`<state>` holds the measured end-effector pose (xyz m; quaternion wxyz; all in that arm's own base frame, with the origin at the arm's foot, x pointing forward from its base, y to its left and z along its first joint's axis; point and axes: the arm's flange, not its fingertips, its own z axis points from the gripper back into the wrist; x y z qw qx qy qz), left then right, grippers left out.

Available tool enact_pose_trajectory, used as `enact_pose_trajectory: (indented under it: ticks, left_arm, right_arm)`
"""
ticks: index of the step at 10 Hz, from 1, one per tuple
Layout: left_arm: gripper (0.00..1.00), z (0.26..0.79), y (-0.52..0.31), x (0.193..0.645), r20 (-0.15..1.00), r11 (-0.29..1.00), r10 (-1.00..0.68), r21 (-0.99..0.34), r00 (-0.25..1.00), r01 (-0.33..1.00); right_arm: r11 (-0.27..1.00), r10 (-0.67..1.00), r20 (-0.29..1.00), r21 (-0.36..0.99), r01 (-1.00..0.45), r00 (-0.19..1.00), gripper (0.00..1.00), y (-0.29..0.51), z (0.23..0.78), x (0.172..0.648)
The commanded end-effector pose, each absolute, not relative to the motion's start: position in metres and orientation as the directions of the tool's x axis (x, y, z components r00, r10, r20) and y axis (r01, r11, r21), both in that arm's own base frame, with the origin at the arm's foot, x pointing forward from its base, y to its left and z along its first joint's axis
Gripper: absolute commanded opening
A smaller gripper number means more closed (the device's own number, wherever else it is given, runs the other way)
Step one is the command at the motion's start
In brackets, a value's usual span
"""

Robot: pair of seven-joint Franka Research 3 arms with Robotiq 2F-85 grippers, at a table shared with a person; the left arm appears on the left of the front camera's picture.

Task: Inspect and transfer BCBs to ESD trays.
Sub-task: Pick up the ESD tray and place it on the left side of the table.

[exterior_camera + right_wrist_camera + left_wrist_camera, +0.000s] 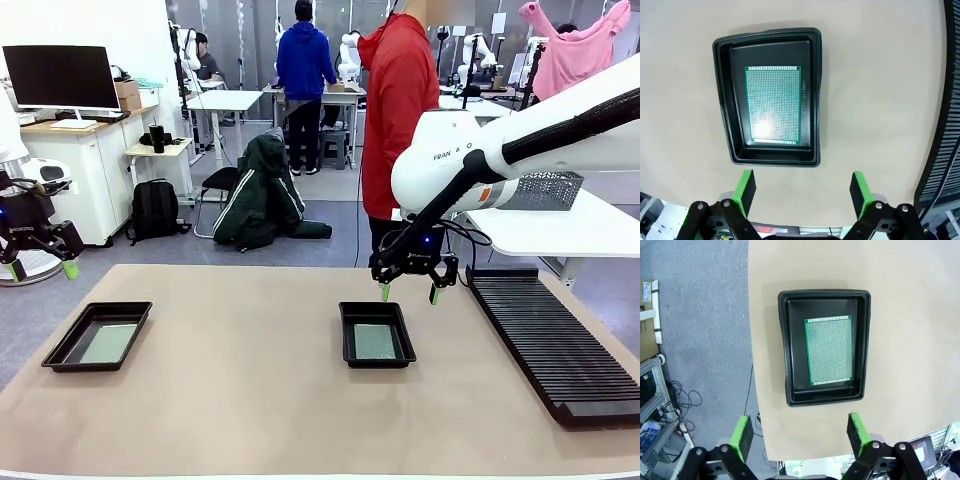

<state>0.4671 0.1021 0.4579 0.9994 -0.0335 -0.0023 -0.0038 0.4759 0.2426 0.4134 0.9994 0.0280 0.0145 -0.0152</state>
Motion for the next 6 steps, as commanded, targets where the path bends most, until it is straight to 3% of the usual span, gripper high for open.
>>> enact_pose_trajectory:
  ticks: [1,6]
  left_arm:
    - [1.0,0.4555,0.1028,0.4661,0.019,0.998,-0.012,-0.067,1.0,0.013]
    - [1.0,0.4579,0.1021,0.4671,0.005,0.998,-0.007,-0.067,1.0,0.008]
  right_arm:
    - [0.999,-0.024,-0.026,0.048,0.025,0.999,1.0,0.2433,0.4133,0.4756]
    - [0.999,-0.024,-0.026,0.048,0.025,0.999,1.0,0.2433,0.4133,0.4756]
